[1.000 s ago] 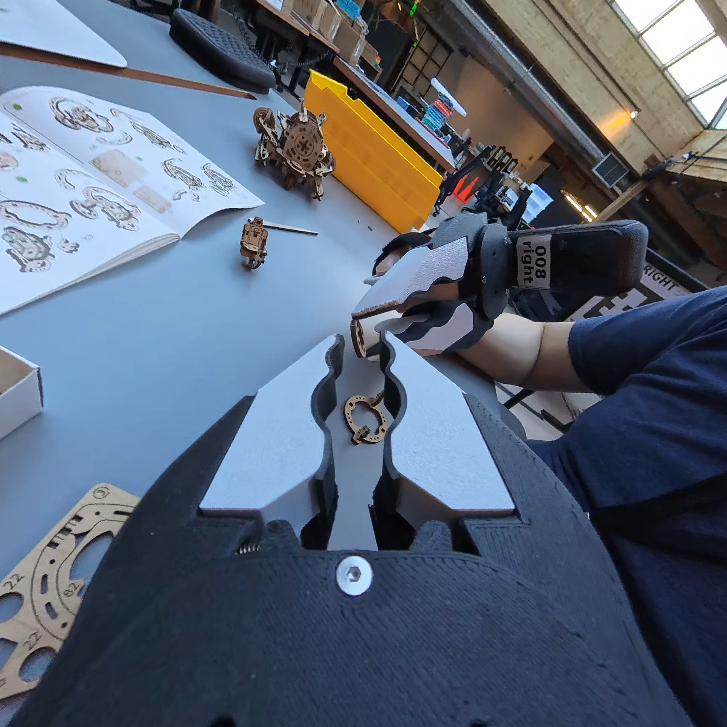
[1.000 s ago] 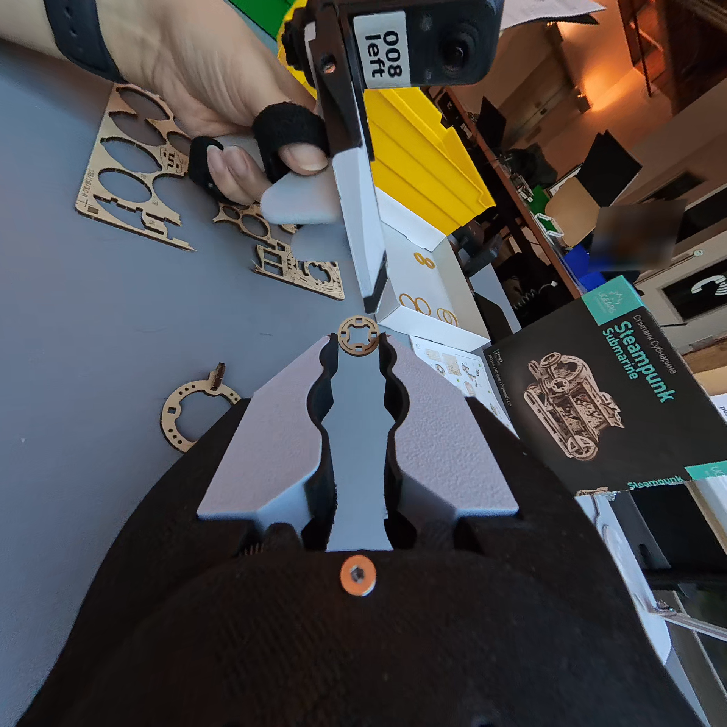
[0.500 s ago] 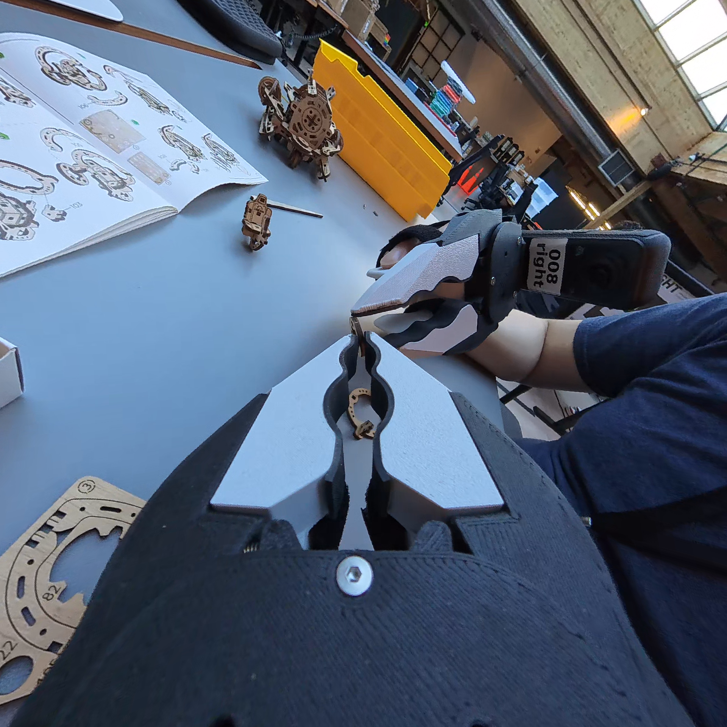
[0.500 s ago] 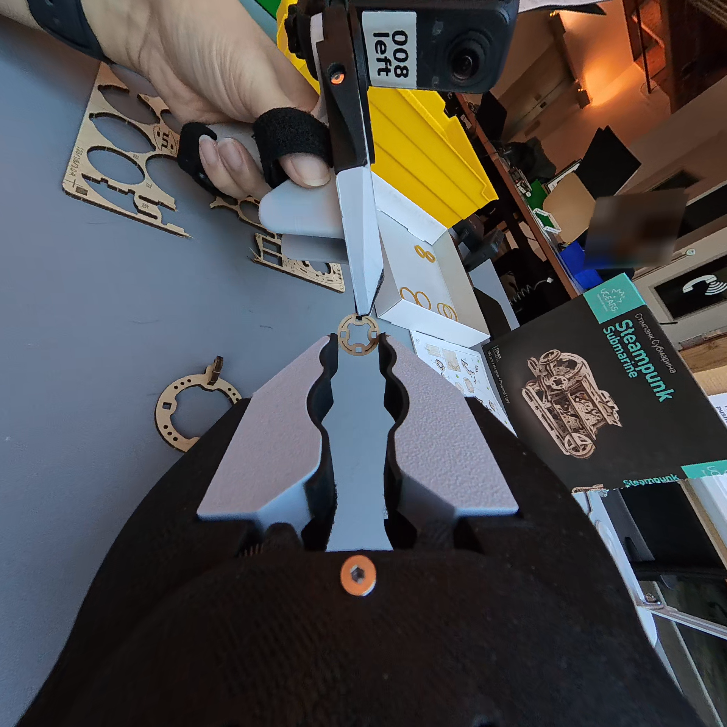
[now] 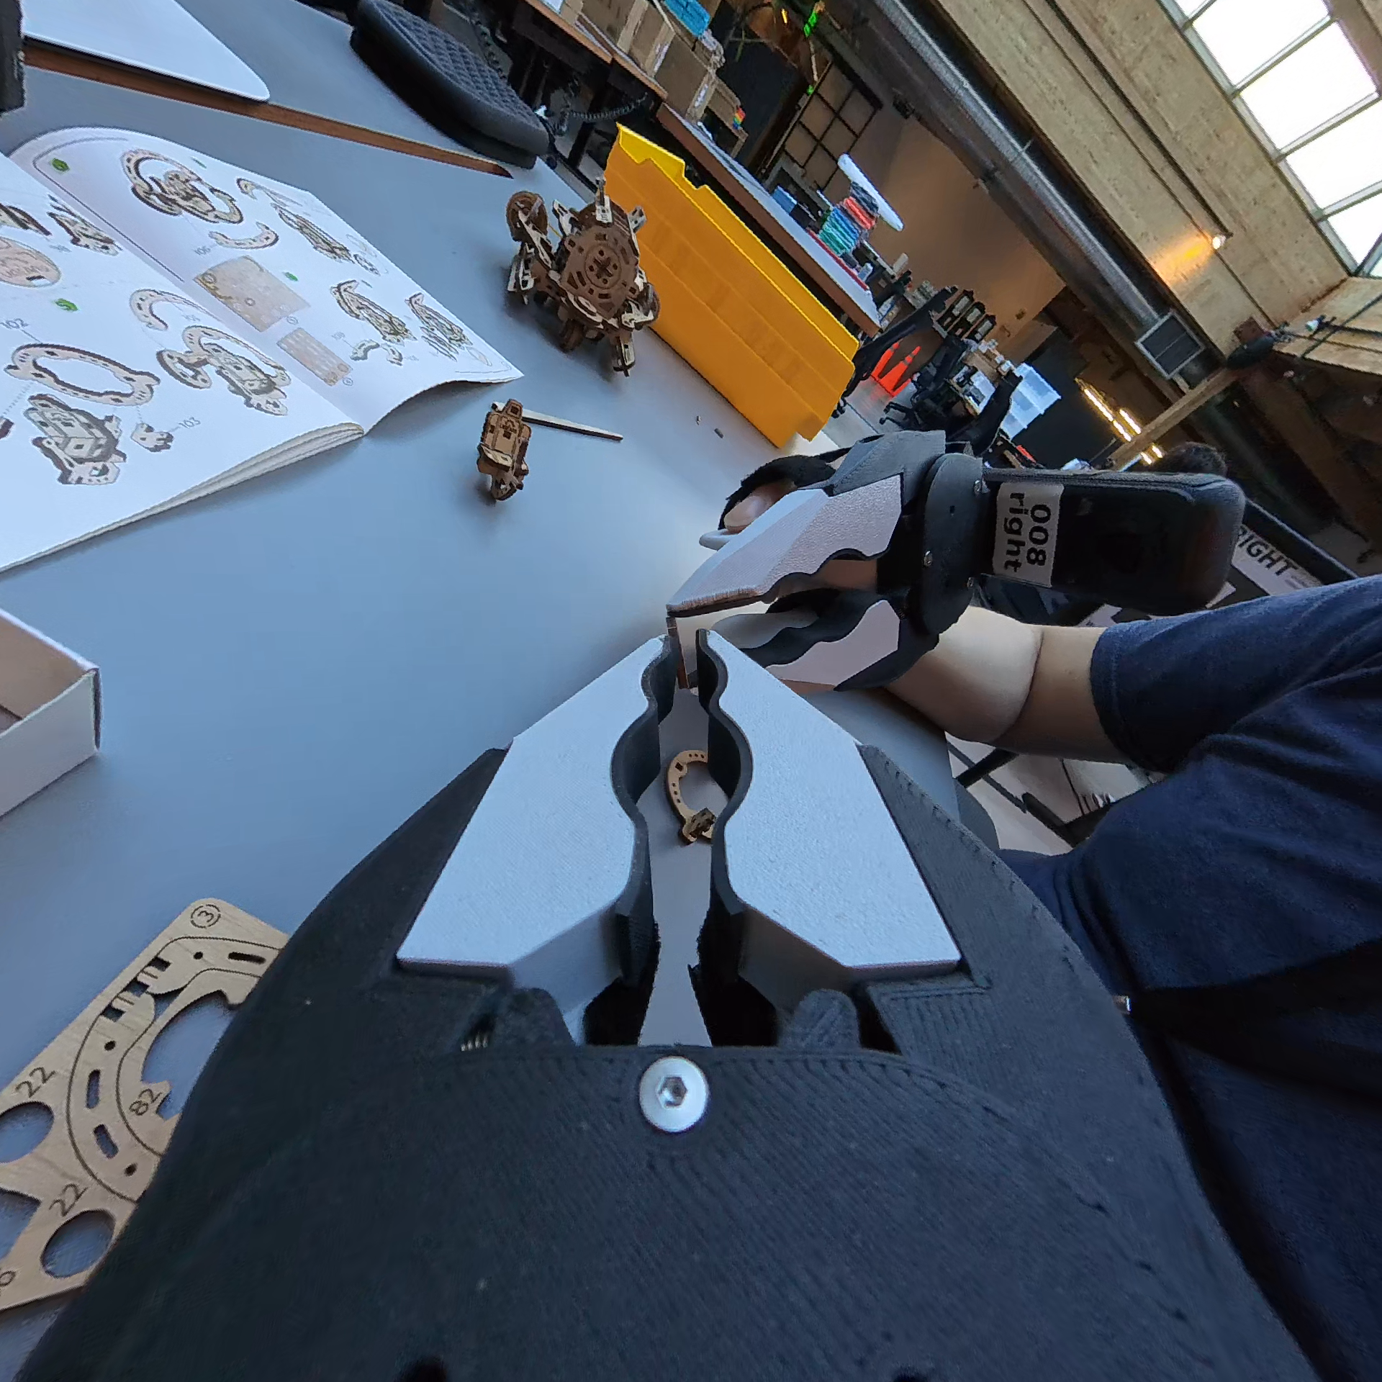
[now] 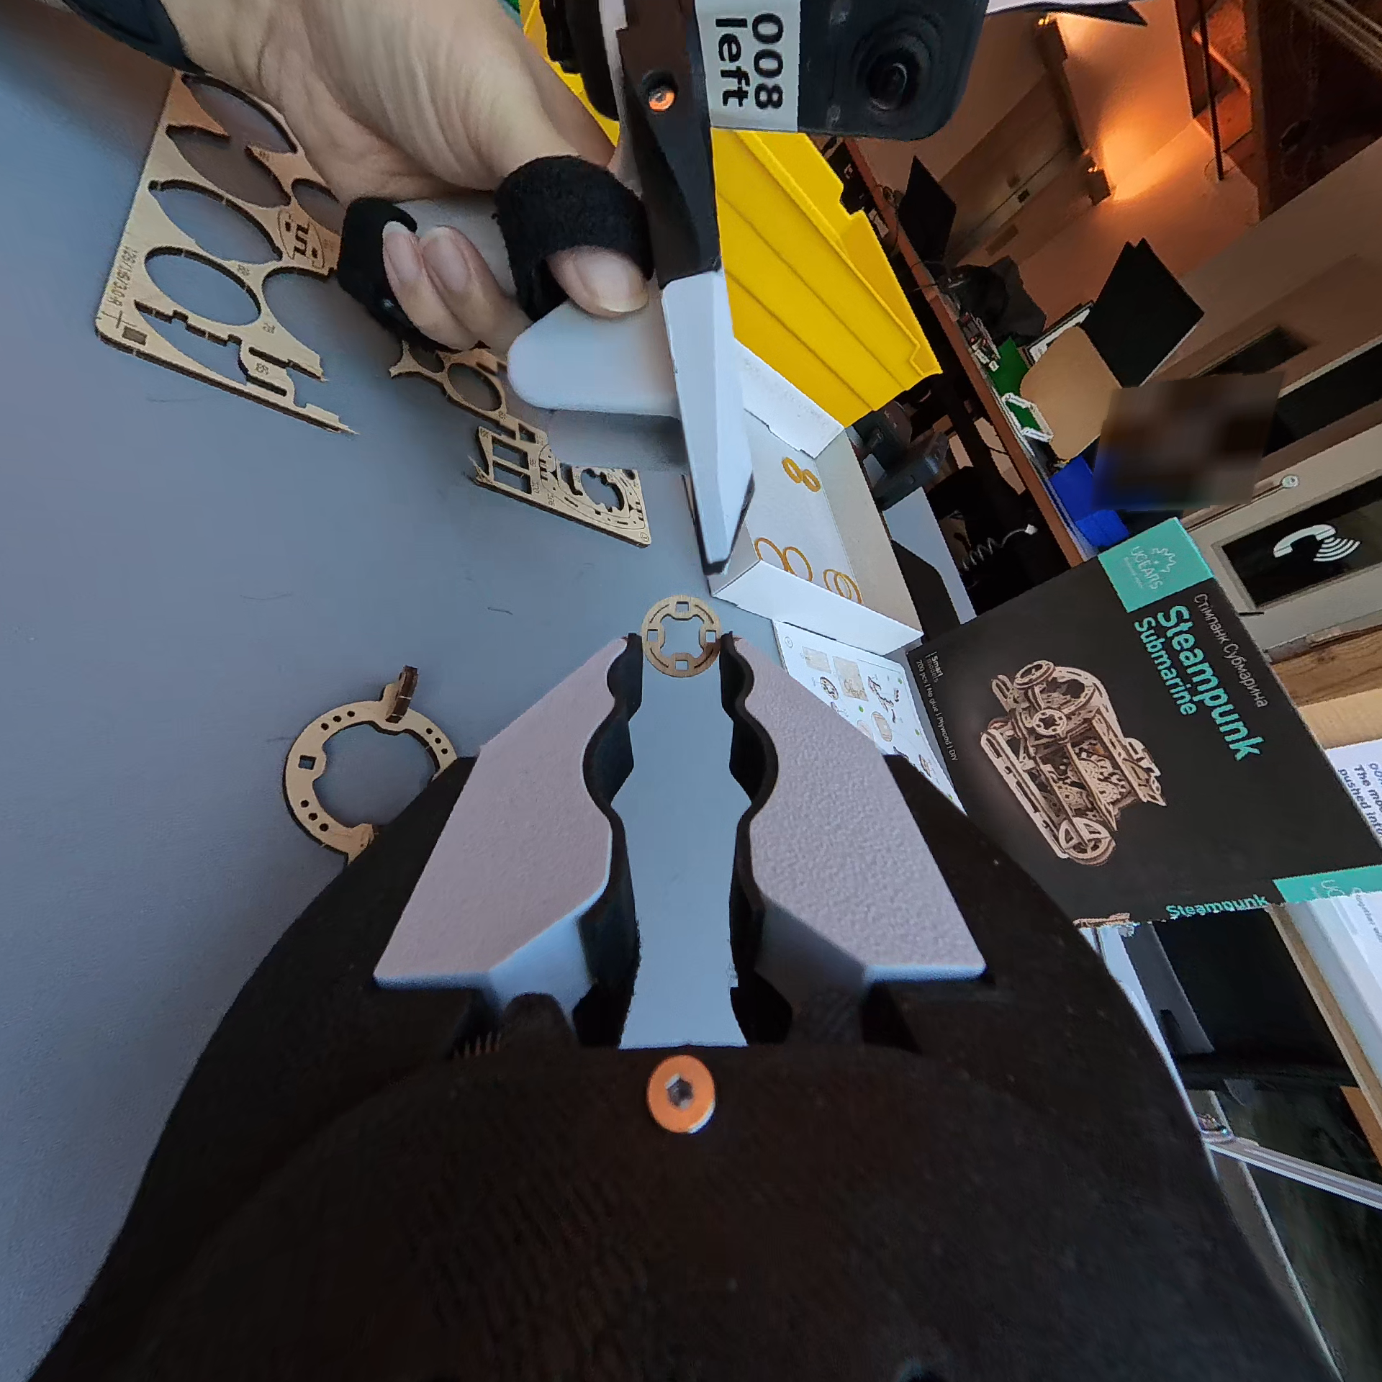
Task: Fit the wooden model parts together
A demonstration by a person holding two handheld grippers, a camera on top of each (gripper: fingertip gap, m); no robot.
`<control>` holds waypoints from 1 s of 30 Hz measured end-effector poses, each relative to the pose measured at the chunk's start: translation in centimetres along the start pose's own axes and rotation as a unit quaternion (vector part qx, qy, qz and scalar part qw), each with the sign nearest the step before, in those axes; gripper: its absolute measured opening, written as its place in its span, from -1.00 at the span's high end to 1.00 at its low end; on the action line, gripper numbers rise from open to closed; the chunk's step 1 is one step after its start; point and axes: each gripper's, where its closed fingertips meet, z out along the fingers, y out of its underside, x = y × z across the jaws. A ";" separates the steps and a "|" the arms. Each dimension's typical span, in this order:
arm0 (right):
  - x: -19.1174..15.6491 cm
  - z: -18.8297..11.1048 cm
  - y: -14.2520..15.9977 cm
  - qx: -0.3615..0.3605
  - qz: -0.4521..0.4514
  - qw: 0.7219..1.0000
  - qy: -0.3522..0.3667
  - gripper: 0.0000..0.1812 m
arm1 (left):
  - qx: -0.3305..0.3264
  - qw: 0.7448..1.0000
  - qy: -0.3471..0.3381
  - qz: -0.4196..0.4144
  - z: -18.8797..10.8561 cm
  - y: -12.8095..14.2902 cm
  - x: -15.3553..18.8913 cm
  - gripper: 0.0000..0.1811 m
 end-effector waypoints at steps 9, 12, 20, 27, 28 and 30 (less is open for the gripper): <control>0.1 -0.1 -0.1 0.006 -0.003 1.000 0.005 0.79 | -0.011 1.000 0.007 0.005 0.5 0.5 0.4 0.95; 0.1 -0.1 -0.2 0.008 -0.004 1.000 0.005 0.79 | -0.011 1.000 0.005 0.004 0.5 0.5 0.3 0.97; 0.2 -0.2 -0.5 0.016 -0.007 1.000 0.010 0.79 | -0.015 1.000 0.000 0.009 0.6 0.6 0.3 0.91; 0.2 -0.2 -0.5 0.016 -0.010 1.000 0.012 0.79 | -0.021 1.000 -0.001 0.011 0.7 0.8 0.3 0.99; 0.2 -0.2 -0.5 0.017 -0.009 1.000 0.012 0.79 | -0.019 1.000 0.003 0.011 0.7 0.7 0.4 0.99; 0.3 -0.3 -0.6 0.019 -0.007 1.000 0.014 0.79 | -0.015 1.000 0.013 0.007 0.7 0.6 0.7 0.97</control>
